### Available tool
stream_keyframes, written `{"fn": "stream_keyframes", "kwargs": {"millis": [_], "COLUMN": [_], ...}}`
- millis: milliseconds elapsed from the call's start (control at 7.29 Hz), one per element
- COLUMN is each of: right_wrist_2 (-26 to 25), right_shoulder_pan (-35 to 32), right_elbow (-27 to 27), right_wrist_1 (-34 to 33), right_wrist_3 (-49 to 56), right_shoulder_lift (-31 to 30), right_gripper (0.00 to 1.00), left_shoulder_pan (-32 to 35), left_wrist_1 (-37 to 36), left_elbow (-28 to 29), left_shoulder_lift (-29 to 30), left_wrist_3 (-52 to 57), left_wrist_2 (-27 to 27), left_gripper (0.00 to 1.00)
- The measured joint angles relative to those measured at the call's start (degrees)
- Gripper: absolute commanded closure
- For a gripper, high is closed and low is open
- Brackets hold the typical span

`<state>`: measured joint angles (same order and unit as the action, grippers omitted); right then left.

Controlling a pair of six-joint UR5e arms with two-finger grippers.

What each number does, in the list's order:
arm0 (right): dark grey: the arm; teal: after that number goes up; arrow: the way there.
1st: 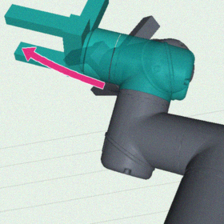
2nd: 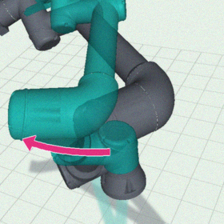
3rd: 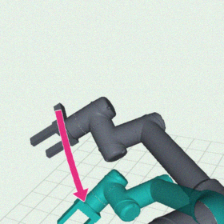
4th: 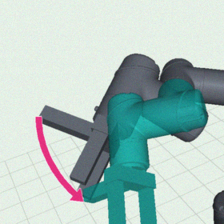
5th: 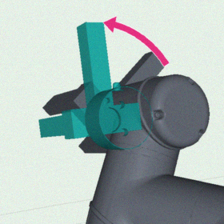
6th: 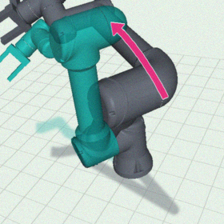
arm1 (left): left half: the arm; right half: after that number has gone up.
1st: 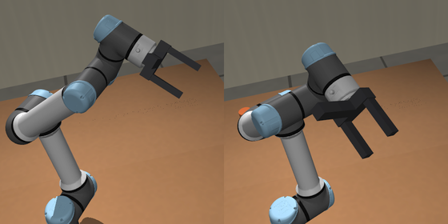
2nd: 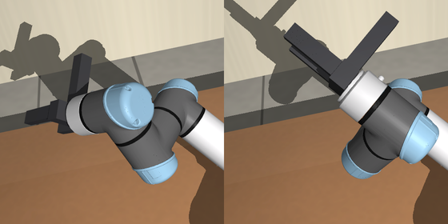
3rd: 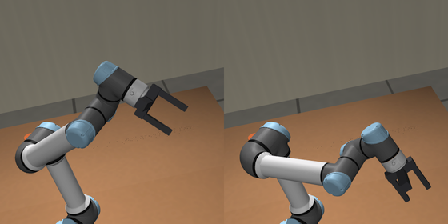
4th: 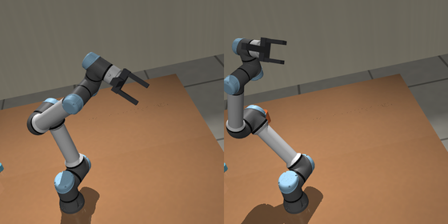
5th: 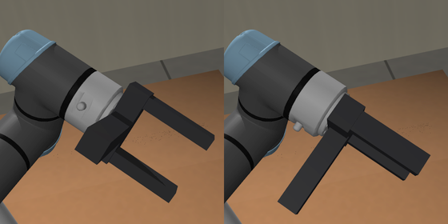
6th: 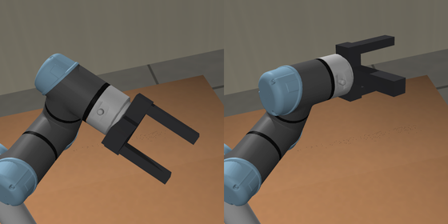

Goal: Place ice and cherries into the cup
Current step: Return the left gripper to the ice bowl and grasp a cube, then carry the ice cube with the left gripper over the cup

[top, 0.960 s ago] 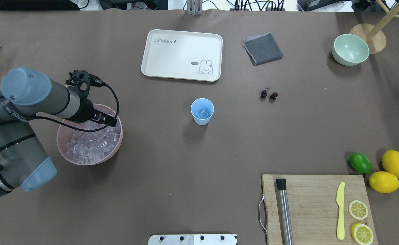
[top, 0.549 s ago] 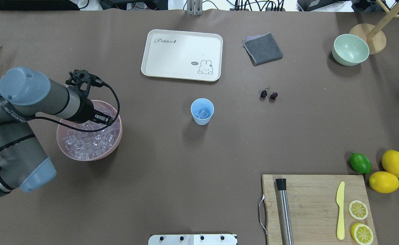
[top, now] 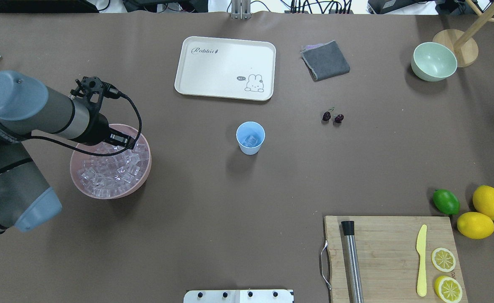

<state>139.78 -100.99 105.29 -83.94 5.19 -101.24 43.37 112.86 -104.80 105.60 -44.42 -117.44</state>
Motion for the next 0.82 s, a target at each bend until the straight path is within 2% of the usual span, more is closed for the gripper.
{"fn": "stream_keyframes", "kwargs": {"millis": [137, 412, 549, 686, 823], "right_wrist_2": [0.0, 0.3, 0.3, 0.2, 0.1], "right_shoulder_pan": [0.0, 0.0, 0.0, 0.0, 0.0], "right_elbow": [0.0, 0.0, -0.2, -0.6, -1.2], "right_wrist_1": [0.0, -0.1, -0.2, -0.4, -0.5], "right_wrist_3": [-0.1, -0.2, -0.2, -0.2, -0.2], "right_shoulder_lift": [0.0, 0.0, -0.1, -0.1, -0.2], "right_gripper": [0.01, 0.01, 0.01, 0.01, 0.01], "left_shoulder_pan": [1.9, 2.8, 1.6, -1.5, -5.6], "left_wrist_1": [-2.2, -13.5, -17.4, -18.1, -16.6], "left_elbow": [-0.3, 1.5, 5.1, 10.5, 16.9], "left_shoulder_lift": [2.0, 14.7, 22.7, 30.0, 36.5], "left_wrist_3": [-0.2, -0.9, -2.3, -5.1, -7.8], "left_wrist_2": [-2.3, -2.9, -2.1, 0.8, 6.3], "left_gripper": [1.00, 1.00, 1.00, 1.00, 1.00]}}
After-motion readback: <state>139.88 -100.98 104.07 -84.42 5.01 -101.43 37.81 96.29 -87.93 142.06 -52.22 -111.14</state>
